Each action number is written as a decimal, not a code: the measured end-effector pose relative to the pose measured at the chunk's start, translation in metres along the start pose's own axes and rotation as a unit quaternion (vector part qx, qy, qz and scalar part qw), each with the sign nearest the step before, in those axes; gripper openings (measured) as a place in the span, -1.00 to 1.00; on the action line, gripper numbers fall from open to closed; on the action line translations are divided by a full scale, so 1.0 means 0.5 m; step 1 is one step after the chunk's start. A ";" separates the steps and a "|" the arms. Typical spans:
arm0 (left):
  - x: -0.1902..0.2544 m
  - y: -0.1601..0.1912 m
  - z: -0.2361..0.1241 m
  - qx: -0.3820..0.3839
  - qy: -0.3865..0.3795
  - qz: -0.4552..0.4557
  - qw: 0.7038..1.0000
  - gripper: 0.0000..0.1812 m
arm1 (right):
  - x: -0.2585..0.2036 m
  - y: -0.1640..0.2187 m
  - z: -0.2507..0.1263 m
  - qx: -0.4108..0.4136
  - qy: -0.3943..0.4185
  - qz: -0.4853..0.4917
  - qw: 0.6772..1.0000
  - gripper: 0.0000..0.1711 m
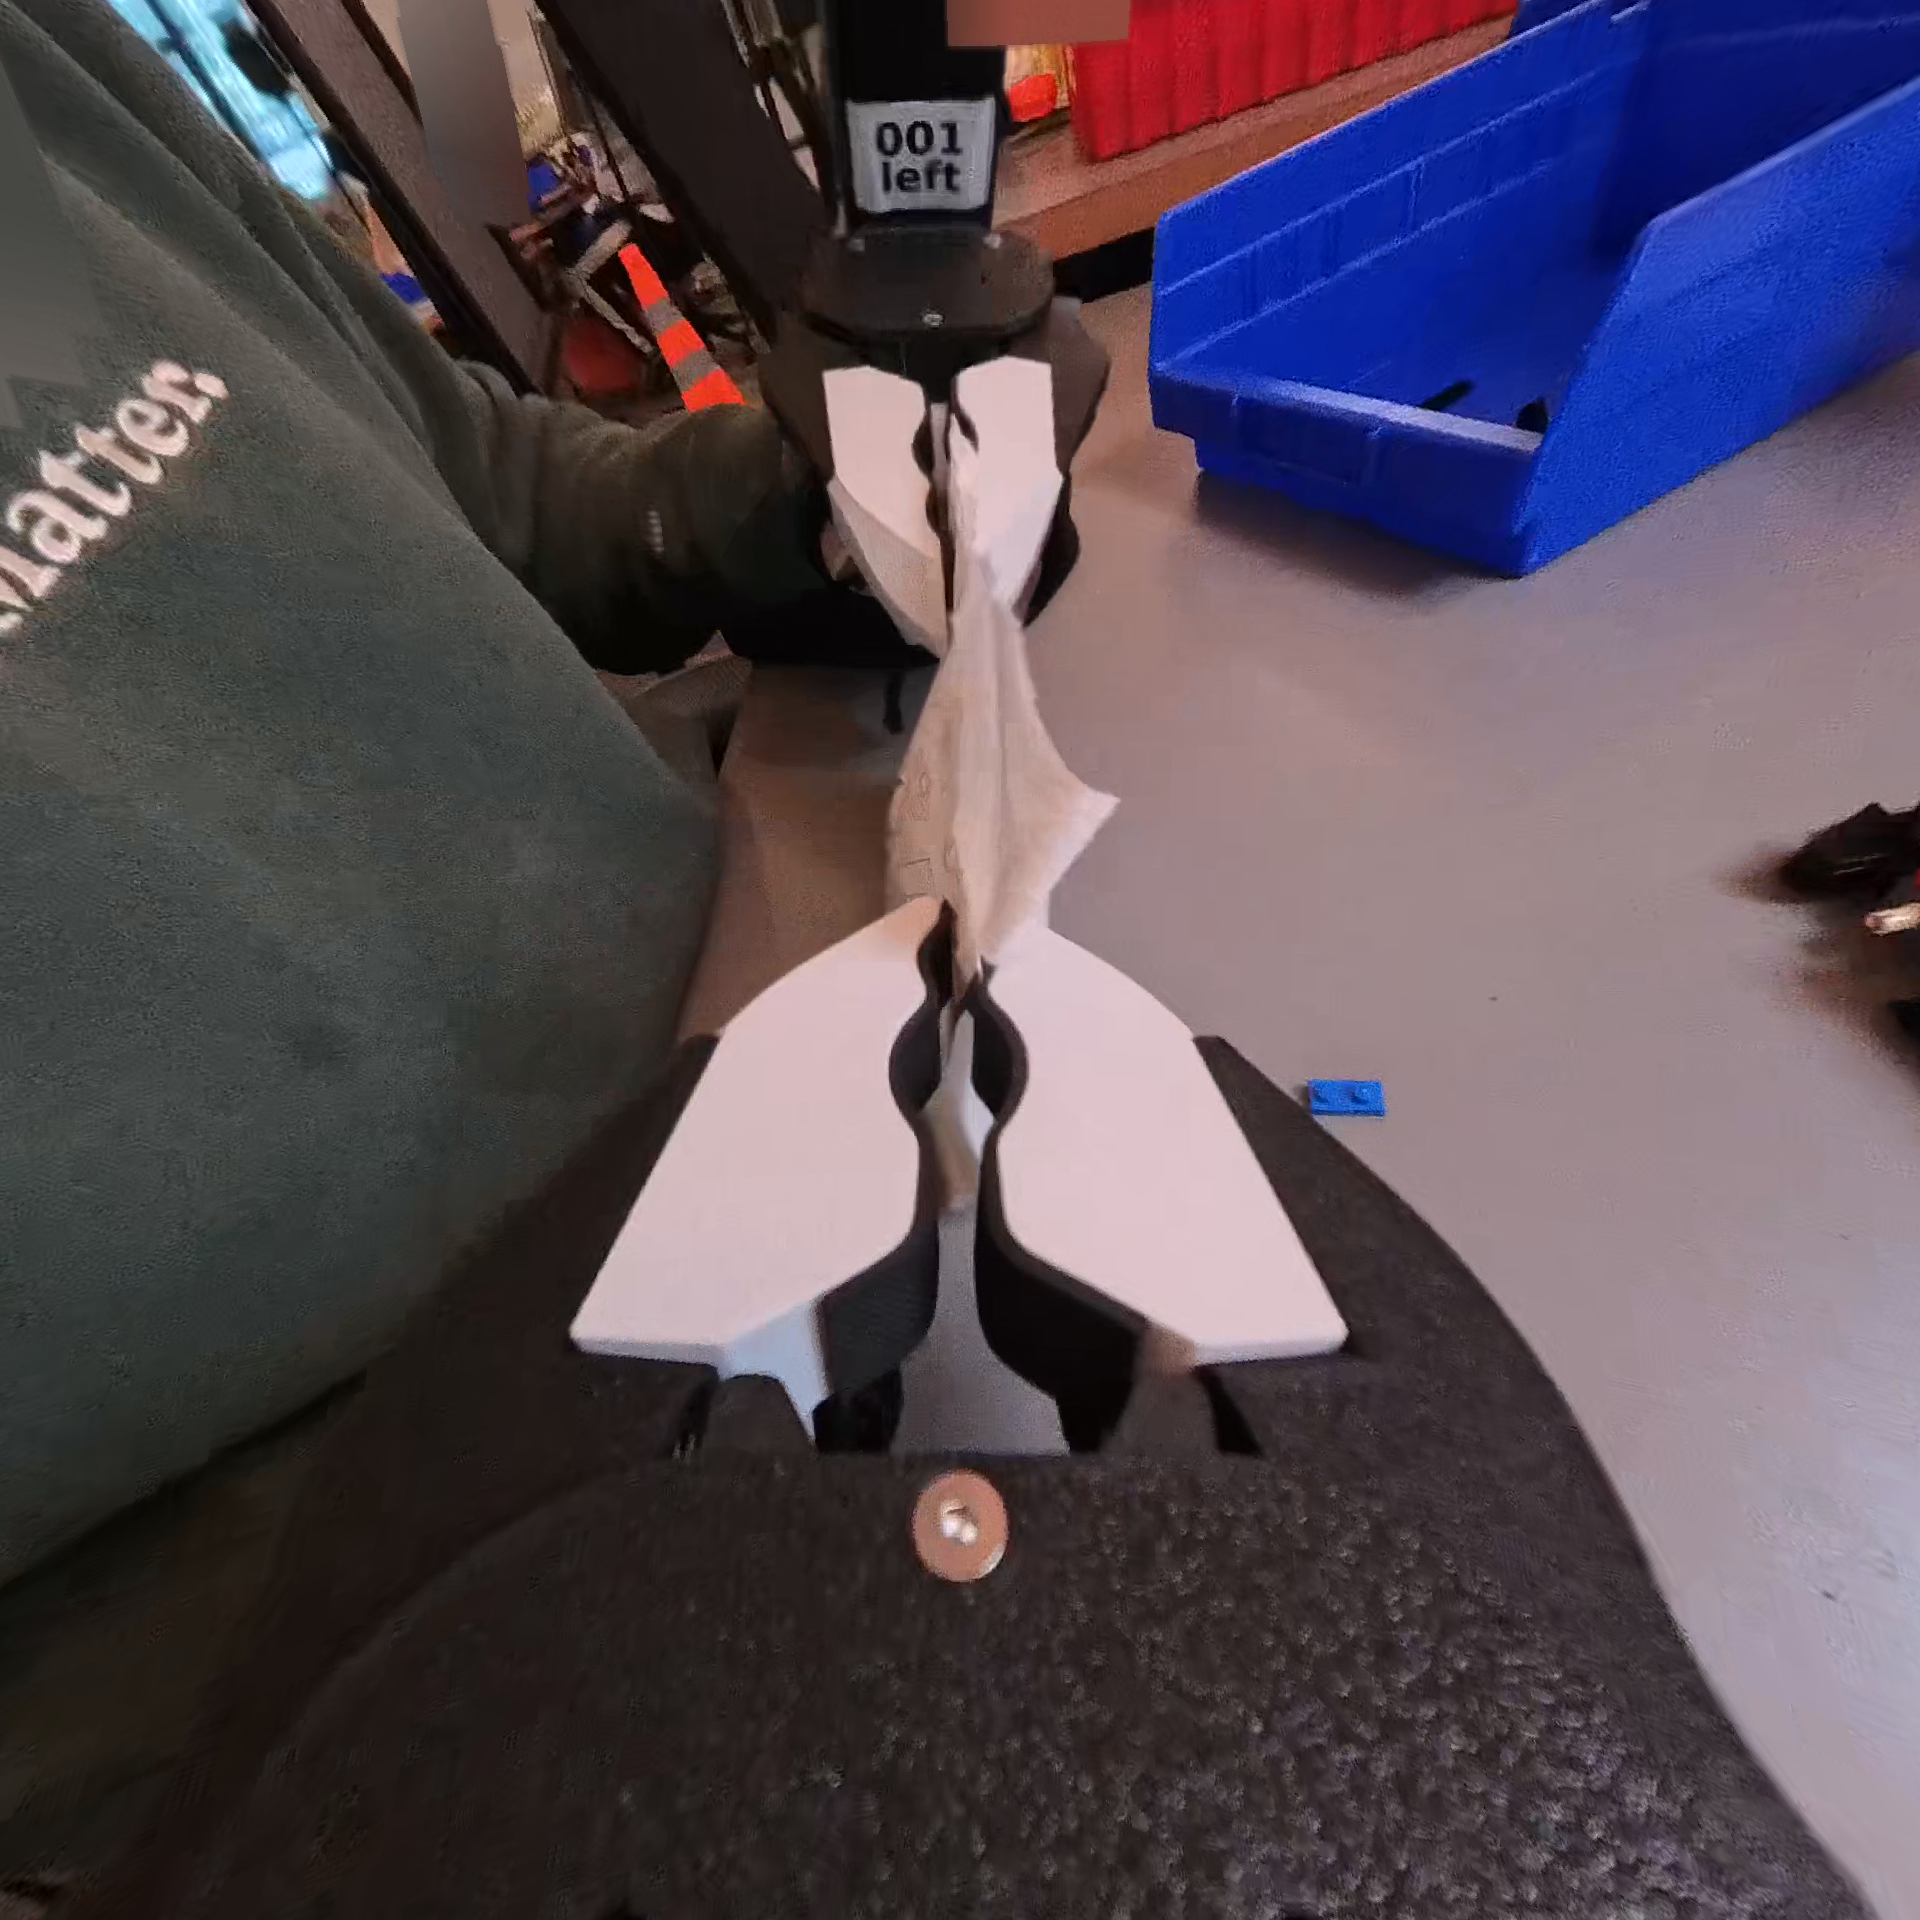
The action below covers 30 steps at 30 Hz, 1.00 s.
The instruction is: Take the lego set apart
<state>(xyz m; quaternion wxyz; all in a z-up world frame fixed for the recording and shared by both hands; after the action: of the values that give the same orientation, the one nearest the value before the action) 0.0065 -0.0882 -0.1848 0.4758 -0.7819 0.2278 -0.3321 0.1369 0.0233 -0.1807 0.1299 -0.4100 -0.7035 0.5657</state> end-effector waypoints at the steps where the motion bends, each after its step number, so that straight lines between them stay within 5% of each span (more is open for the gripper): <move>1: -0.004 0.002 -0.001 -0.001 0.015 -0.032 0.999 -0.98 | 0.002 0.001 0.003 0.003 0.000 0.015 1.000 -0.99; 4: -0.012 0.015 0.006 -0.019 0.015 -0.054 0.998 -0.99 | 0.002 0.003 0.008 -0.020 0.018 0.006 1.000 -0.99; 8: -0.013 0.022 0.013 -0.019 0.008 -0.041 0.999 -0.99 | -0.005 -0.027 -0.005 0.006 0.033 0.003 0.999 -0.68; 10: -0.010 0.017 0.011 -0.003 0.032 -0.052 0.998 -0.99 | 0.000 -0.029 -0.011 0.000 0.052 0.003 0.999 -1.00; 18: 0.001 0.029 -0.006 0.005 0.082 -0.106 0.991 -0.99 | 0.000 0.006 0.000 -0.002 -0.012 0.201 0.980 -1.00; 24: -0.019 0.012 -0.008 0.018 0.061 -0.152 0.986 -0.99 | -0.041 -0.089 -0.050 0.016 0.170 -0.094 0.981 -0.56; 30: -0.017 0.000 0.007 0.005 0.075 -0.147 0.986 -0.99 | -0.062 -0.048 0.035 -0.231 0.251 -0.324 0.882 -0.40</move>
<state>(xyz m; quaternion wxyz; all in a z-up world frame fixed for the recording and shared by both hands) 0.0036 -0.0805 -0.1886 0.4073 -0.7774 0.1434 -0.4573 0.1350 -0.0119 -0.1562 0.3801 -0.3057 -0.8517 0.1913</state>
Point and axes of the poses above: each gripper's, where its closed fingertips meet, z out along the fingers, y out of its underside, x = y × z across the jaws, the point moved 5 cm from there along -z, back along the fingers, and after that the axes turned 3 degrees about -x, right-handed, at the moved point
